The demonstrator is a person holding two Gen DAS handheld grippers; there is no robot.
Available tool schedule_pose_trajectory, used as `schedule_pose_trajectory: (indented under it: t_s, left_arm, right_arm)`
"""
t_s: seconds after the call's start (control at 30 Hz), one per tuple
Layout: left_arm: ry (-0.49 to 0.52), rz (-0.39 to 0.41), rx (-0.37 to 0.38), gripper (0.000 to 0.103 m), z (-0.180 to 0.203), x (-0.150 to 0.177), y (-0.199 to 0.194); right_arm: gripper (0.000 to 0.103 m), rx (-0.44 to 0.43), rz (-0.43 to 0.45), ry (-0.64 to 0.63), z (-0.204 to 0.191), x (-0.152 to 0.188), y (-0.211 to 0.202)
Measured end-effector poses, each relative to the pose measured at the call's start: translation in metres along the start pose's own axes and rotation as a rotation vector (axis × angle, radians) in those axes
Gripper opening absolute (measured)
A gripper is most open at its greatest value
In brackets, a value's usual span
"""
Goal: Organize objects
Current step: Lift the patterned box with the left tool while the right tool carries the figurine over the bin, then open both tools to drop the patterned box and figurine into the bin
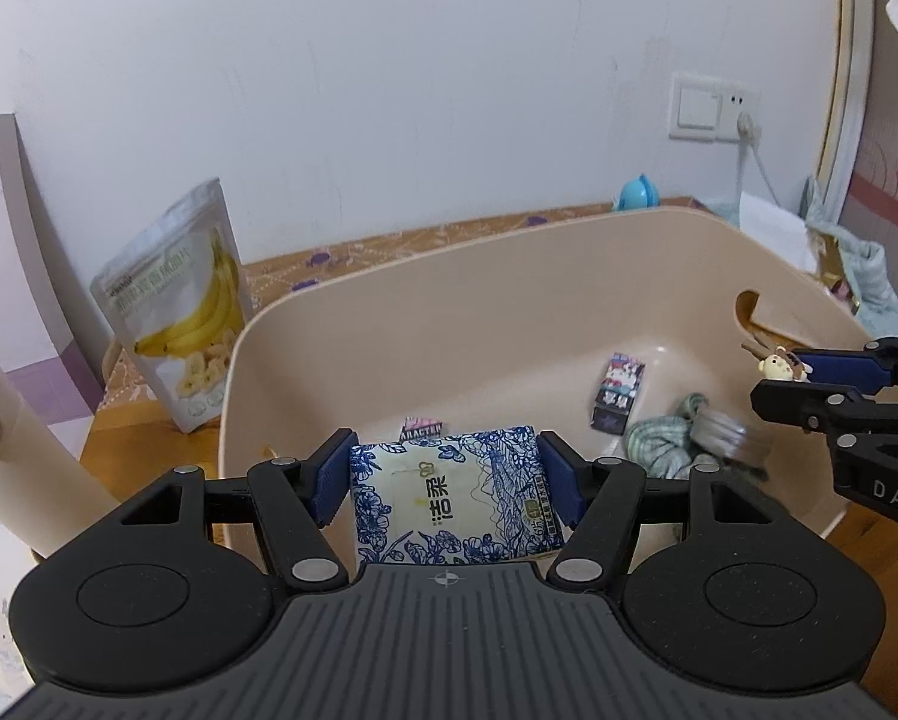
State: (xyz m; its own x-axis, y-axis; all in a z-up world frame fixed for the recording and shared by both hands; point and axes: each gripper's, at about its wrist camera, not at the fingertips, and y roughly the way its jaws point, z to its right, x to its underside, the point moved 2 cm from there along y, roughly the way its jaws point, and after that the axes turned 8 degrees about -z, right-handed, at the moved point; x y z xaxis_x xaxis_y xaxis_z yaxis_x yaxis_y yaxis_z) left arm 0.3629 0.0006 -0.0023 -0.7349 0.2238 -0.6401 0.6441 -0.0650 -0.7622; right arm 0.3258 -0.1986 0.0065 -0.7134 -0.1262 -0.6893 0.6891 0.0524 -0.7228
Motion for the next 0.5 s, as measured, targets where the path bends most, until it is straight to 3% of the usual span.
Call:
schedule_pose_trajectory:
  t_s: [0.2,0.5]
  left_arm:
    - [0.012,-0.037,0.004,0.066,0.002,0.003,0.013]
    - [0.026,-0.044,-0.018,0.067,0.006,0.003,0.015]
  right_arm:
    - [0.022,0.010,-0.057,-0.024,-0.002,0.003,0.017]
    - [0.024,0.009,-0.071,-0.020,0.000,0.002,0.018]
